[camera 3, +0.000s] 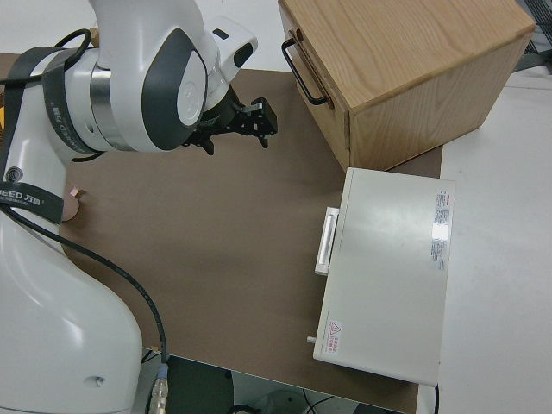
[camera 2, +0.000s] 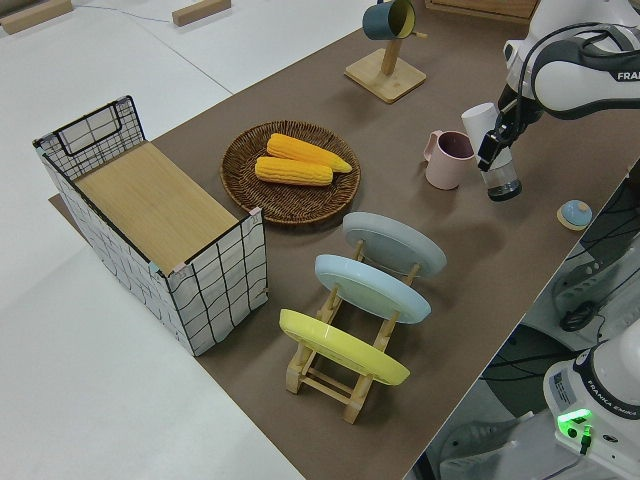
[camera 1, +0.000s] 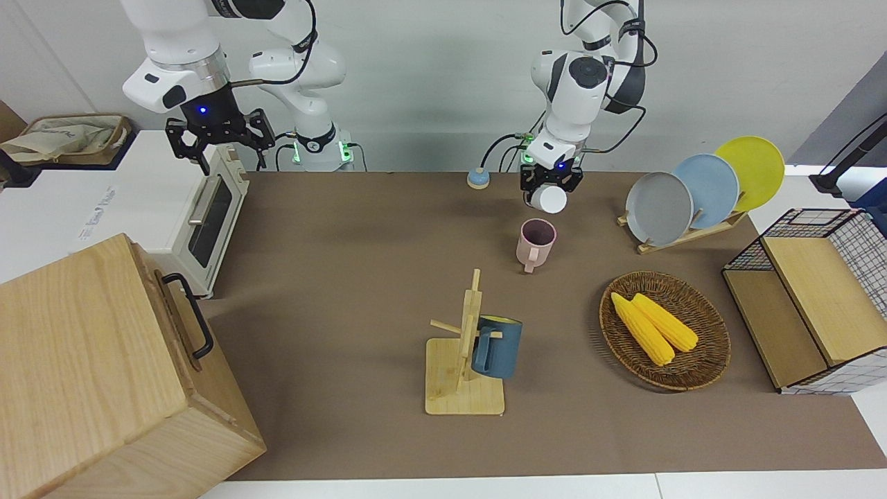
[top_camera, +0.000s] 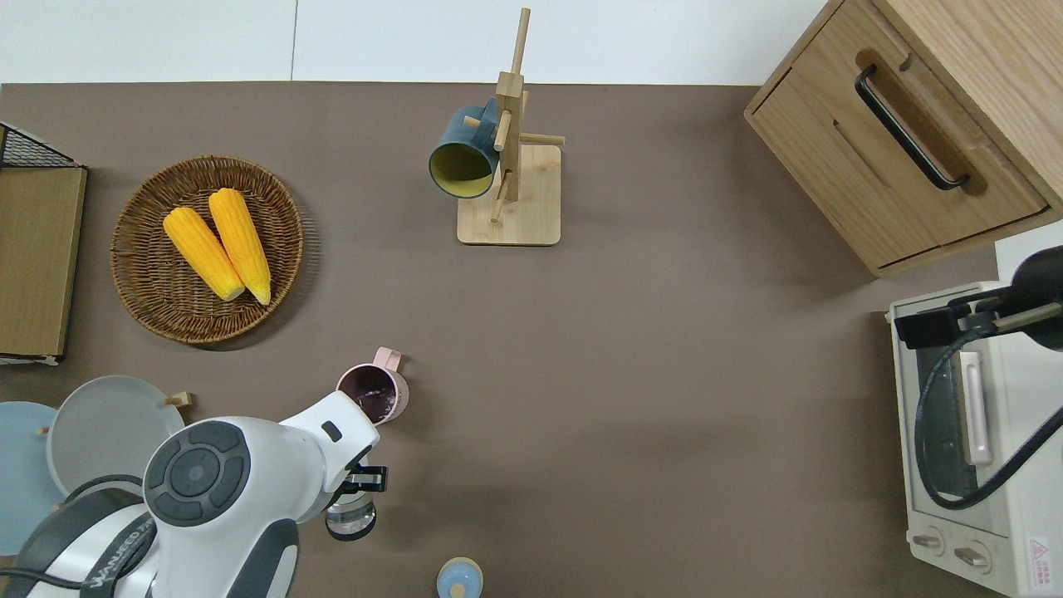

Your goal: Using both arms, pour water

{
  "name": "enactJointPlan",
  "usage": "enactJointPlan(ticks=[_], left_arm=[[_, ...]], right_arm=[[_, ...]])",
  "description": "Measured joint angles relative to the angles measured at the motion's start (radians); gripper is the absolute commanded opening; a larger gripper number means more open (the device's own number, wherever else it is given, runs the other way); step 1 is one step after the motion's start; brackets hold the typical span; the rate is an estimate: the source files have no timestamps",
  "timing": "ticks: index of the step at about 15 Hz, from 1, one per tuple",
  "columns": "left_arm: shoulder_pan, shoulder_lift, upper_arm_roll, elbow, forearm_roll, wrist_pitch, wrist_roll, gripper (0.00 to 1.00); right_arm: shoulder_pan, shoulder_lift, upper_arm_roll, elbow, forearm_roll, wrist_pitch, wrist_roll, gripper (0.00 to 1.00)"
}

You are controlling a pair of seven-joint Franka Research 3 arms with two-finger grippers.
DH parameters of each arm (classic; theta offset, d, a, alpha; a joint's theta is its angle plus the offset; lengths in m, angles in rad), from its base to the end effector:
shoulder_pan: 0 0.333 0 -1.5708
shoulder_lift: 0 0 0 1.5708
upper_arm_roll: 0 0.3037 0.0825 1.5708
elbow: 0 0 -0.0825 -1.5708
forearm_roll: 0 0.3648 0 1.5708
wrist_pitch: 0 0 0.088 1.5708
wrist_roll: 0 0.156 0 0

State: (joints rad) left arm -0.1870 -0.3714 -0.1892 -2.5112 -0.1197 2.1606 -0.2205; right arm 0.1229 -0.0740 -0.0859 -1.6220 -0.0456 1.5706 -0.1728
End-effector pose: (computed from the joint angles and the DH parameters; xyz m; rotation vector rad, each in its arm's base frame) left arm 0.3792 -0.1567 0.3620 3.1040 -0.1208 0.0111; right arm 0.5142 0.0105 0.5788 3.0838 0.3241 0.0304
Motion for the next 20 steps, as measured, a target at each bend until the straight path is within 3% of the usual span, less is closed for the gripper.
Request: enactJointPlan(ticks=[10, 15, 20], left_arm=[[0.025, -0.034, 0.001, -0.038, 0.0, 0.036, 0.0, 0.0], [0.148, -0.026, 0.004, -0.034, 0.028, 0.049, 0.036, 0.0], [0.292, 0.014, 0.008, 0.032, 0.031, 0.148, 0.069, 0.0]], right_arm=[[0.0, 0.0, 0.0, 0.0, 0.0, 0.0, 0.0, 0.992], [0.0, 0.0, 0.0, 0.0, 0.0, 0.0, 0.0, 0.992], [0.0, 0.0, 0.0, 0.0, 0.0, 0.0, 0.0, 0.992]])
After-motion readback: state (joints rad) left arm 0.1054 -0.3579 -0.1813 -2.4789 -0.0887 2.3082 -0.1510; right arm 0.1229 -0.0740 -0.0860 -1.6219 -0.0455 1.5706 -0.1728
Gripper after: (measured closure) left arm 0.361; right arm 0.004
